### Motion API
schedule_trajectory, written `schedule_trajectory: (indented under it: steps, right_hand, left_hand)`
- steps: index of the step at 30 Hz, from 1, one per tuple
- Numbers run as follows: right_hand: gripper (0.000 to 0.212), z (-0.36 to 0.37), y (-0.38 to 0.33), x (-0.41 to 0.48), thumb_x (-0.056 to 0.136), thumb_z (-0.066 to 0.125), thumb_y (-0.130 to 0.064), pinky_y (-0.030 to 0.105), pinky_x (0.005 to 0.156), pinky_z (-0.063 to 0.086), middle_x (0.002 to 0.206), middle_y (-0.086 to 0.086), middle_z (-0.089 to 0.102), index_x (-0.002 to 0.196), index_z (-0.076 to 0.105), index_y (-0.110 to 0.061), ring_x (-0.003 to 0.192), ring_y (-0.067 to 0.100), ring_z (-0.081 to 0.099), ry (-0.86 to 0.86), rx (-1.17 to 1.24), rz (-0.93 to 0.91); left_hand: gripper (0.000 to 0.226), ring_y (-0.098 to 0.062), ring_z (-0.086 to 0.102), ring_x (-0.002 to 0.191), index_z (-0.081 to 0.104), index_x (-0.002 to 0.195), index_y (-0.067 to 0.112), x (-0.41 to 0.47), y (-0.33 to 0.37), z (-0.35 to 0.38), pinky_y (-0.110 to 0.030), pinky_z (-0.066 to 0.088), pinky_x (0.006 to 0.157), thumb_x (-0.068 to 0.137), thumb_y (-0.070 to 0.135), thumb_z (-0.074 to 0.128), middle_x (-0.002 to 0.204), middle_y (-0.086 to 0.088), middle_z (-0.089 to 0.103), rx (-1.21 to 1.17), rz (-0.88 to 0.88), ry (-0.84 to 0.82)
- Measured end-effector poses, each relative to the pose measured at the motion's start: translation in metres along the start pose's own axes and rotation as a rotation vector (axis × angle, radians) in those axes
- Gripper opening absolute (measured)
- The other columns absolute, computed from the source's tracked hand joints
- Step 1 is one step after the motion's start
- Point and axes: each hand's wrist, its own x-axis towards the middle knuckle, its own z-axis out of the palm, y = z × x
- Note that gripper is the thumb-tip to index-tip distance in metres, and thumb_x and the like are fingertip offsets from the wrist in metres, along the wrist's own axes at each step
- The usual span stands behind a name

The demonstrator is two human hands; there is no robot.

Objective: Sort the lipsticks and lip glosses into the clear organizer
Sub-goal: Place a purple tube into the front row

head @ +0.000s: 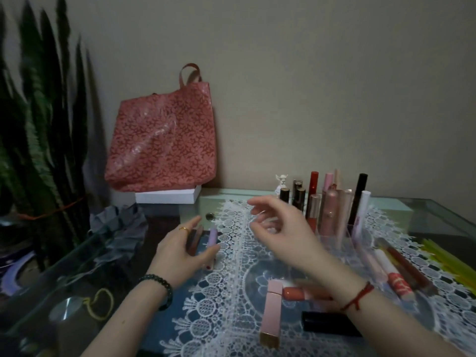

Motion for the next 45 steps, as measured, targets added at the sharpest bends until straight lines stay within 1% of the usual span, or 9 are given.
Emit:
schedule_trajectory:
  steps: [7, 13, 16, 21, 24, 28, 33, 39, 45]
  right_hand:
    - [0.044, 0.06, 0.026, 0.047, 0.082, 0.062, -0.022, 0.022, 0.084, 0.041, 0.121, 0.002, 0.052, 0.124, 0.048, -0.021, 0.1, 0.013, 0.051, -0.2, -0.195, 0.17]
    - [0.052, 0.087, 0.042, 0.061, 0.086, 0.055, -0.029, 0.021, 0.081, 0.038, 0.136, 0.007, 0.045, 0.134, 0.039, -0.017, 0.11, 0.019, 0.052, -0.321, -0.253, 0.304]
    - [0.05, 0.094, 0.048, 0.062, 0.086, 0.054, -0.032, 0.025, 0.078, 0.041, 0.131, 0.008, 0.05, 0.131, 0.042, -0.014, 0.103, 0.02, 0.054, -0.376, -0.238, 0.389]
    - [0.023, 0.095, 0.05, 0.064, 0.085, 0.055, -0.034, 0.026, 0.066, 0.042, 0.093, 0.003, 0.061, 0.097, 0.06, -0.014, 0.077, 0.015, 0.053, -0.374, -0.298, 0.377]
    - [0.019, 0.092, 0.047, 0.062, 0.084, 0.057, -0.031, 0.024, 0.057, 0.044, 0.085, 0.0, 0.059, 0.095, 0.058, -0.016, 0.067, 0.012, 0.053, -0.339, -0.232, 0.397]
    - [0.024, 0.081, 0.033, 0.058, 0.081, 0.062, -0.025, 0.031, 0.077, 0.051, 0.1, 0.002, 0.058, 0.104, 0.055, -0.02, 0.088, 0.017, 0.058, -0.241, -0.105, 0.312]
    - [0.036, 0.057, 0.007, 0.039, 0.08, 0.063, -0.006, 0.035, 0.074, 0.054, 0.081, 0.004, 0.062, 0.112, 0.052, -0.021, 0.069, 0.017, 0.063, -0.147, 0.187, 0.247]
    - [0.041, 0.018, -0.012, 0.01, 0.079, 0.063, 0.0, 0.03, 0.068, 0.058, 0.087, 0.011, 0.065, 0.114, 0.053, -0.021, 0.072, 0.018, 0.068, 0.025, 0.409, 0.148]
    - [0.041, -0.016, -0.005, -0.003, 0.076, 0.064, 0.006, 0.016, 0.064, 0.051, 0.082, 0.002, 0.064, 0.102, 0.058, -0.024, 0.066, 0.007, 0.064, 0.238, 0.454, 0.012]
  left_hand:
    - [0.099, -0.003, 0.05, 0.106, 0.043, 0.129, 0.024, -0.003, -0.014, -0.011, -0.025, 0.041, 0.093, 0.047, 0.076, 0.06, 0.119, 0.013, 0.053, 0.127, 0.071, -0.103]
    - [0.101, -0.009, 0.04, 0.122, 0.029, 0.139, 0.028, -0.004, -0.017, -0.01, -0.036, 0.032, 0.104, 0.054, 0.074, 0.058, 0.132, 0.012, 0.044, 0.228, 0.074, -0.212]
    - [0.097, -0.01, 0.037, 0.125, 0.025, 0.14, 0.028, -0.003, -0.019, -0.008, -0.036, 0.03, 0.105, 0.06, 0.071, 0.058, 0.136, 0.01, 0.043, 0.288, 0.083, -0.248]
    - [0.093, -0.01, 0.036, 0.126, 0.025, 0.14, 0.027, -0.002, -0.021, -0.007, -0.034, 0.03, 0.105, 0.064, 0.068, 0.058, 0.136, 0.009, 0.043, 0.316, 0.075, -0.257]
    - [0.096, -0.009, 0.036, 0.125, 0.024, 0.141, 0.028, -0.003, -0.02, -0.008, -0.036, 0.028, 0.106, 0.062, 0.071, 0.056, 0.136, 0.011, 0.042, 0.331, 0.077, -0.266]
    - [0.093, -0.009, 0.037, 0.122, 0.029, 0.137, 0.031, -0.005, -0.013, -0.011, -0.039, 0.026, 0.106, 0.058, 0.074, 0.054, 0.13, 0.013, 0.045, 0.354, 0.121, -0.223]
    - [0.077, -0.008, 0.048, 0.097, 0.043, 0.124, 0.039, -0.012, 0.008, -0.01, -0.029, 0.026, 0.101, 0.057, 0.074, 0.051, 0.092, 0.019, 0.046, 0.245, 0.228, -0.143]
    - [0.056, 0.011, 0.05, 0.102, 0.039, 0.111, 0.065, -0.024, 0.038, 0.0, -0.019, 0.031, 0.099, 0.066, 0.047, 0.068, 0.102, 0.035, 0.058, -0.178, 0.306, -0.104]
    - [0.054, 0.01, 0.053, 0.104, 0.047, 0.115, 0.046, -0.021, 0.069, 0.021, -0.005, 0.036, 0.089, 0.075, 0.018, 0.07, 0.114, 0.034, 0.055, -0.392, 0.348, -0.15]
